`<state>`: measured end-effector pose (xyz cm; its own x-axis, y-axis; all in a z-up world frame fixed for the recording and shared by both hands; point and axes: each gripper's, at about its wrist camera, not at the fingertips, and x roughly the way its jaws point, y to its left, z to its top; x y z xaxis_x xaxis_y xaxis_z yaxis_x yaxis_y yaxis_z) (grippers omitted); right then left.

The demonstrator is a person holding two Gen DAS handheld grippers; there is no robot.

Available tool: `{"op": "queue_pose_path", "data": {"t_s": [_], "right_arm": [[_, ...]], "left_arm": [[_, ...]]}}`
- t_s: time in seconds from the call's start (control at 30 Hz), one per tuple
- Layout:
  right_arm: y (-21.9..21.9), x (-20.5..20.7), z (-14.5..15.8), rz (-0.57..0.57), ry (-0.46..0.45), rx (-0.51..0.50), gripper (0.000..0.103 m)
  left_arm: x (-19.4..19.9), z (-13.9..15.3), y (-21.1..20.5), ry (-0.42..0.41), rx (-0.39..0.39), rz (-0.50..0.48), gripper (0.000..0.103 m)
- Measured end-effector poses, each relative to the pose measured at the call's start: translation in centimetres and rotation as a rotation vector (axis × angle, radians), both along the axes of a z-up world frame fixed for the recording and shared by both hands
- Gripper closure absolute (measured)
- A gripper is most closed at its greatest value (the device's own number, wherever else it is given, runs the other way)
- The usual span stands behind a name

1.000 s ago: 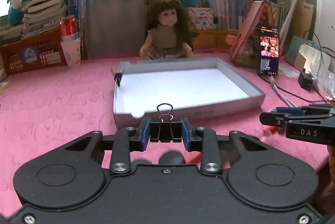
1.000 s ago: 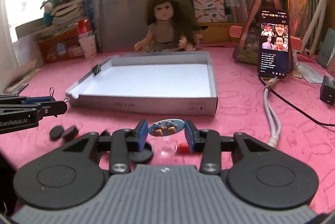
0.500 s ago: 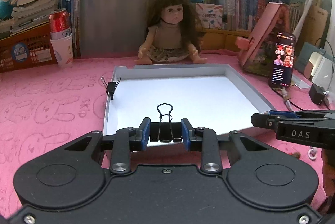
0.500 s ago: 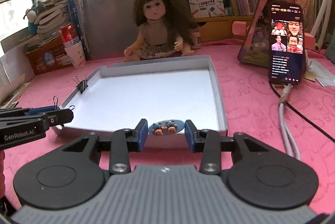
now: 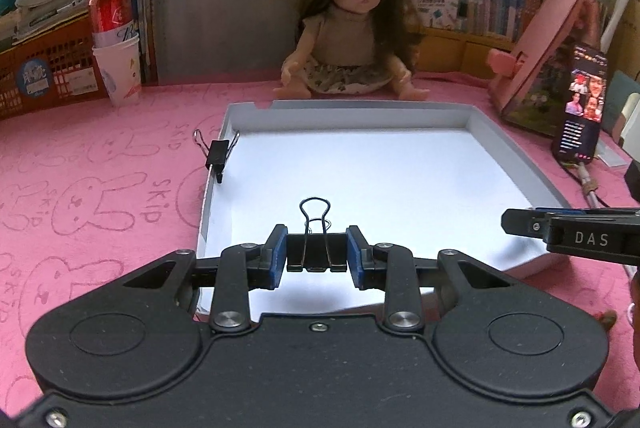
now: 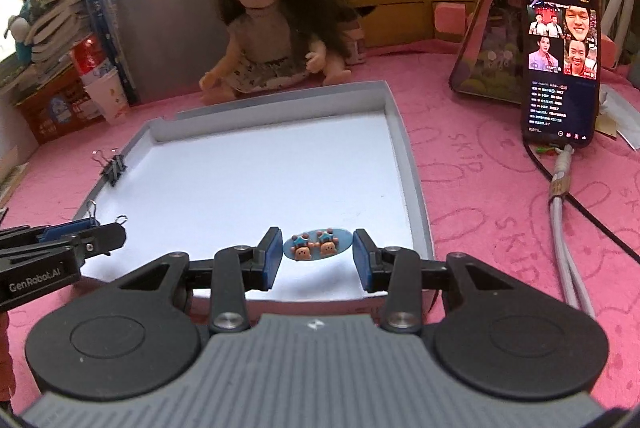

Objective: Organize rigid objects
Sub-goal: 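Carry both held clips into the white tray and open both tools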

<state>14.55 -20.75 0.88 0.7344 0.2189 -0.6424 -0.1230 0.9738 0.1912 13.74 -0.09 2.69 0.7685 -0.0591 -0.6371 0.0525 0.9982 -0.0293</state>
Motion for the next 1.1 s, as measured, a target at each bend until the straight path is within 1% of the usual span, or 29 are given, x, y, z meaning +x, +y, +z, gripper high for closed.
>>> {"op": "queue_pose_path", "data": {"t_s": [0.23, 0.6, 0.77, 0.9, 1.1], "right_arm": [[0.6, 1.2, -0.7, -0.003, 0.025, -0.027, 0.060], [1.0, 2.1, -0.8, 0.004, 0.032, -0.078, 0.059], [1.5, 2.5, -0.8, 0.022, 0.032, -0.115, 0.059], [2.2, 2.9, -0.7, 0.049, 0.043, -0.150, 0.059], [2.4, 3.0, -0.7, 0.049, 0.046, -0.158, 0.059]], "left_arm": [[1.1, -1.0, 0.0, 0.027, 0.015, 0.005, 0.074], [1.7, -1.9, -0.2, 0.052, 0.026, 0.009, 0.074], [1.9, -2.0, -0.4, 0.050, 0.043, 0.002, 0.074], [1.9, -2.0, -0.3, 0.050, 0.041, 0.003, 0.074], [1.9, -2.0, -0.3, 0.049, 0.044, 0.002, 0.074]]}}
